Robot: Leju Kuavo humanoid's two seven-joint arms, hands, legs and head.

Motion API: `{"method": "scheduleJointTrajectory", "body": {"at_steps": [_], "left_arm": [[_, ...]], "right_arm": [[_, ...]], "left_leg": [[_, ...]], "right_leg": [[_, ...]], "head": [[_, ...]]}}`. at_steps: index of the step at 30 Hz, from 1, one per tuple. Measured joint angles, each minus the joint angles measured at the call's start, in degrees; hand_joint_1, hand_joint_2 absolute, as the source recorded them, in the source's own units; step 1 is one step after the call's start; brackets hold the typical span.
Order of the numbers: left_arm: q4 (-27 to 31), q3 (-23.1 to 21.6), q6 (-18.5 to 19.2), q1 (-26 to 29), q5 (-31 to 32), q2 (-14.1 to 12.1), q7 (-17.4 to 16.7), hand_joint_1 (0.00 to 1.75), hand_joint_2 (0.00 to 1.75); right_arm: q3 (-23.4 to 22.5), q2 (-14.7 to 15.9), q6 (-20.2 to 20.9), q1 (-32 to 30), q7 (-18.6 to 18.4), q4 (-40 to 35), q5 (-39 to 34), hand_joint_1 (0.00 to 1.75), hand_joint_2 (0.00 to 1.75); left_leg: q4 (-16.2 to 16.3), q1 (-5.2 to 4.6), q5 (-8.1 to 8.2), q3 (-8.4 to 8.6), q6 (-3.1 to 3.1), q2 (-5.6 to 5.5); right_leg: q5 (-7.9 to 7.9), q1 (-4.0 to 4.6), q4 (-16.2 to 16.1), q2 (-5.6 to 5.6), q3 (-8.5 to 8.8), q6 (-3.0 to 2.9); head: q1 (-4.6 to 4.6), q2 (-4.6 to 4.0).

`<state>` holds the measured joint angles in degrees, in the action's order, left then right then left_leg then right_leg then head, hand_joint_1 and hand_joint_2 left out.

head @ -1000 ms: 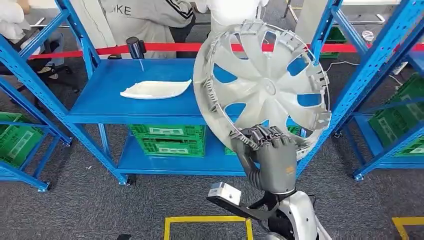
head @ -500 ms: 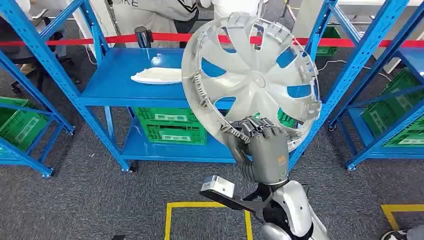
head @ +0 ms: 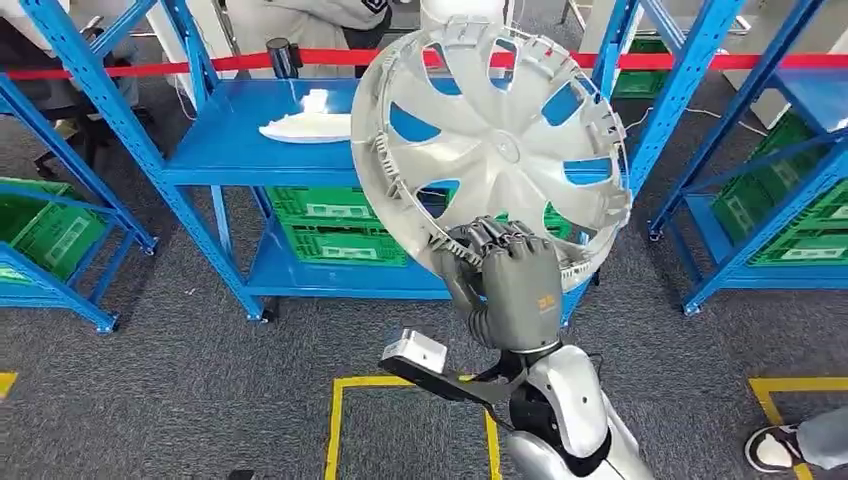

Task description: Take the parts from the cabinet and place them on the table.

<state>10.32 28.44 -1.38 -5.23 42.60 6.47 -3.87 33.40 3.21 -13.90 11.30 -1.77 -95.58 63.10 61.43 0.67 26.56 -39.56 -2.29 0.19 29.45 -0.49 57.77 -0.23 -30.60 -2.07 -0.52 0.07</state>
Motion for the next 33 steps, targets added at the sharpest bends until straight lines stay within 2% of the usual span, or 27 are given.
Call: {"method": "scheduleJointTrajectory", "body": {"at_steps": [2, 3, 4, 5, 7, 8, 9, 10, 13, 14, 15, 17, 18, 19, 20, 21, 22, 23, 24, 25, 26, 28, 29, 30, 31, 32, 33], "left_arm": [[0.00, 0.00, 0.00, -0.07, 0.11, 0.04, 0.02, 0.00, 1.75], [0.00, 0.00, 0.00, -0.10, 0.11, 0.04, 0.02, 0.00, 1.75], [0.00, 0.00, 0.00, -0.11, 0.11, 0.04, 0.02, 0.00, 1.75], [0.02, 0.00, 0.00, -0.12, 0.11, 0.04, 0.02, 0.00, 1.75], [0.04, 0.00, 0.00, -0.22, 0.11, 0.04, 0.02, 0.00, 1.75], [0.07, 0.00, 0.00, -0.38, 0.11, 0.04, 0.02, 0.00, 1.75], [0.15, 0.00, 0.00, -0.62, 0.13, 0.04, 0.02, 0.00, 1.75], [0.20, 0.00, 0.00, -0.79, 0.13, 0.07, 0.04, 0.00, 1.75], [0.13, 0.02, 0.00, -0.67, 0.13, 0.07, -0.11, 0.00, 1.75], [0.04, 0.07, 0.00, -0.62, 0.13, 0.15, -0.09, 0.00, 1.75], [0.04, 0.18, 0.00, -0.59, 0.13, 0.11, -0.11, 0.00, 1.75], [0.07, 0.37, -0.04, -0.59, 0.13, 0.02, -0.07, 0.00, 1.75], [0.07, 0.37, -0.04, -0.57, 0.11, 0.02, -0.07, 0.00, 1.75], [0.04, 0.39, -0.02, -0.53, 0.11, 0.02, -0.04, 0.00, 1.75], [0.04, 0.39, 0.00, -0.49, 0.11, 0.04, -0.04, 0.00, 1.75], [0.02, 0.39, 0.02, -0.47, 0.11, 0.06, -0.04, 0.00, 1.75], [0.02, 0.39, 0.02, -0.46, 0.11, 0.06, 0.02, 0.00, 1.75], [0.02, 0.42, 0.04, -0.46, 0.11, 0.06, 0.11, 0.00, 1.75], [0.04, 0.44, 0.07, -0.45, 0.11, 0.13, 0.13, 0.00, 1.75], [0.04, 0.44, 0.09, -0.42, 0.11, 0.15, 0.26, 0.00, 1.75], [0.02, 0.48, 0.22, -0.35, 0.11, 0.13, 0.35, 0.00, 1.75], [0.02, 0.63, 0.72, -0.21, 0.13, 0.13, 0.37, 0.00, 1.75], [0.00, 0.79, 0.74, -0.08, 0.20, 0.04, 0.39, 0.00, 1.75], [0.00, 0.83, 0.83, -0.01, 0.28, 0.09, 0.37, 0.00, 1.75], [0.00, 0.83, 0.92, 0.08, 0.33, 0.13, 0.33, 0.00, 1.75], [0.00, 0.83, 0.92, 0.07, 0.46, 0.13, 0.31, 0.00, 1.75], [0.00, 0.83, 0.92, 0.04, 0.52, 0.13, 0.31, 0.00, 1.75]], "right_arm": [[0.00, -0.26, 0.00, -0.03, 0.00, 0.00, 0.17, 1.75, 1.75], [0.00, -0.37, 0.00, -0.05, -0.02, 0.02, 0.20, 1.75, 1.75], [0.00, -0.39, 0.00, -0.08, -0.02, 0.02, 0.20, 1.75, 1.75], [0.00, -0.39, 0.00, -0.09, -0.02, 0.02, 0.20, 1.75, 1.75], [0.00, -0.39, 0.02, -0.09, -0.04, 0.02, 0.20, 1.75, 1.75], [0.00, -0.41, 0.00, -0.08, -0.04, 0.00, 0.24, 1.75, 1.75], [-0.02, -0.52, 0.02, -0.12, -0.07, -0.02, 0.33, 1.75, 1.75], [-0.02, -0.59, 0.04, -0.13, -0.13, -0.02, 0.39, 1.75, 1.75], [-0.02, -0.61, 0.17, -0.52, -0.13, -0.02, 1.01, 1.75, 1.75], [-0.07, -0.61, 0.26, -0.78, -0.11, -0.02, 1.29, 1.75, 1.75], [-0.07, -0.61, 0.37, -0.91, -0.06, -0.04, 1.40, 1.75, 1.75], [-0.15, -0.61, 0.61, -1.09, -0.13, -0.11, 1.46, 1.75, 1.75], [-0.15, -0.61, 0.72, -1.20, -0.13, -0.11, 1.53, 1.75, 1.75], [-0.15, -0.61, 0.77, -1.38, -0.13, -0.11, 1.57, 1.75, 1.75], [-0.15, -0.61, 0.79, -1.48, -0.13, -0.11, 1.60, 1.75, 1.75], [-0.15, -0.61, 0.83, -1.50, -0.11, -0.11, 1.68, 1.75, 1.75], [-0.15, -0.61, 0.83, -1.51, -0.09, -0.11, 1.72, 1.75, 1.75], [-0.17, -0.61, 0.83, -1.52, -0.04, -0.11, 1.79, 1.75, 1.75], [-0.20, -0.61, 0.83, -1.52, 0.07, -0.18, 1.86, 1.75, 1.75], [-0.22, -0.61, 0.81, -1.62, 0.18, -0.31, 1.97, 1.75, 1.75], [-0.31, -0.61, 0.76, -1.88, 0.26, -0.33, 2.05, 1.75, 1.75], [-0.46, -0.61, 0.59, -2.19, 0.48, -0.33, 2.21, 1.75, 1.75], [-0.48, -0.61, 0.55, -2.25, 0.50, -0.33, 2.21, 1.75, 1.75], [-0.50, -0.63, 0.52, -2.25, 0.52, -0.33, 2.19, 1.75, 1.75], [-0.59, -0.65, 0.46, -2.26, 0.55, -0.33, 2.18, 1.75, 1.75], [-0.63, -0.65, 0.42, -2.38, 0.57, -0.33, 2.18, 1.75, 1.75], [-0.66, -0.65, 0.39, -2.43, 0.59, -0.33, 2.18, 1.75, 1.75]], "left_leg": [[7.96, 0.19, 7.01, -1.64, -0.62, 0.00], [11.99, 0.19, 8.50, -2.13, -0.84, 0.00], [14.52, 0.21, 7.84, -1.96, -0.92, 0.00], [14.75, 0.23, 5.85, -0.96, -0.93, 0.00], [9.43, 0.30, 1.86, 4.04, -0.83, 0.00], [4.23, 0.35, 2.07, 8.11, -0.68, -0.04], [-1.63, 0.09, 4.81, 12.46, -0.38, -0.19], [-4.72, -0.12, 6.11, 13.52, 0.46, -0.40], [-4.17, -0.38, 4.59, 11.66, 1.97, -0.32], [-4.19, -0.11, 3.83, 10.98, 2.67, 0.22], [-4.18, -0.14, 3.04, 10.34, 3.21, 0.16], [-4.10, -0.24, 1.46, 8.34, 3.54, 0.24], [-4.00, -0.31, 0.76, 7.42, 3.60, 0.24], [-3.84, -0.39, 0.03, 6.33, 3.59, 0.24], [-3.61, -0.45, -0.65, 5.19, 3.53, 0.28], [-3.29, -0.48, -1.22, 4.13, 3.43, 0.33], [-2.98, -0.49, -1.74, 3.16, 3.31, 0.34], [-2.58, -0.50, -2.29, 2.31, 3.15, 0.32], [-2.24, -0.50, -2.70, 1.85, 2.93, 0.30], [-2.12, -0.68, -3.15, 1.53, 2.53, 0.26], [-2.45, -0.57, -3.87, 1.59, 2.14, 0.35], [-3.07, -0.42, -5.15, 1.43, 1.41, 0.36], [-2.93, -0.40, -4.90, 1.05, 1.11, 0.22], [-1.81, -0.32, -2.29, 0.45, 0.69, 0.03], [1.09, -0.22, 1.60, -0.33, 0.36, -0.02], [5.24, -0.08, 5.25, -1.46, -0.01, -0.01], [9.38, -0.05, 7.60, -2.08, -0.26, -0.02]], "right_leg": [[-1.46, 0.10, 0.03, -0.07, -1.65, -0.15], [-2.20, 0.12, 0.11, -0.08, -2.57, -0.09], [-2.93, 0.12, 0.16, -0.09, -3.53, 0.00], [-3.63, 0.11, 0.23, -0.08, -4.42, 0.12], [-4.92, 0.07, 0.43, -0.07, -6.14, 0.51], [-5.49, 0.07, 0.61, -0.03, -6.68, 0.79], [-5.90, 0.35, 0.80, -0.01, -7.17, 1.18], [-6.49, 0.33, 0.85, -0.18, -7.34, 1.55], [-8.49, 0.17, 0.24, -0.25, -7.79, 2.74], [-7.68, -0.21, 0.69, -0.11, -8.34, 2.93], [-4.24, -0.14, 2.45, 0.01, -9.27, 3.28], [3.48, -0.17, 10.93, 0.06, -11.18, 3.78], [5.27, -0.14, 14.78, 0.07, -11.83, 3.87], [5.32, -0.12, 17.82, 0.08, -11.91, 3.85], [3.68, -0.10, 18.54, 0.09, -11.01, 3.74], [1.51, -0.04, 17.13, 0.09, -9.18, 3.54], [-0.35, 0.06, 13.96, 0.09, -6.27, 3.27], [-0.71, 0.24, 8.79, 0.09, -2.05, 2.82], [1.79, 0.45, 3.54, 0.07, 1.80, 2.24], [3.48, 0.70, -0.89, 0.08, 4.15, 2.03], [3.00, 0.93, -0.47, 0.09, 3.59, 1.96], [2.08, 1.07, -0.55, 0.16, 2.90, 1.24], [1.13, 0.46, -1.01, -0.08, 2.17, 0.73], [0.43, 0.46, -0.99, -0.12, 1.48, 0.28], [-0.19, 0.43, -0.98, -0.17, 0.64, -0.17], [-0.90, 0.47, -0.96, -0.17, -0.22, -0.26], [-1.61, 0.49, -0.87, -0.17, -1.07, -0.22]], "head": [[0.13, 0.00], [0.20, 0.00], [0.22, 0.00], [0.19, 0.00], [0.20, 0.00], [0.20, 0.00], [0.24, 0.00], [0.09, 0.00], [0.11, 0.00], [0.20, 0.00], [-0.09, 0.00], [-0.13, 0.00], [-0.15, 0.00], [-0.13, 0.00], [-0.13, 0.00], [-0.13, 0.00], [-0.13, 0.00], [-0.15, 0.00], [-0.13, 0.00], [-0.02, 0.00], [-0.09, 0.00], [-0.37, 0.00], [-0.48, 0.00], [-0.42, 0.00], [-0.22, 0.00], [-0.11, 0.00], [-0.11, 0.00]]}}
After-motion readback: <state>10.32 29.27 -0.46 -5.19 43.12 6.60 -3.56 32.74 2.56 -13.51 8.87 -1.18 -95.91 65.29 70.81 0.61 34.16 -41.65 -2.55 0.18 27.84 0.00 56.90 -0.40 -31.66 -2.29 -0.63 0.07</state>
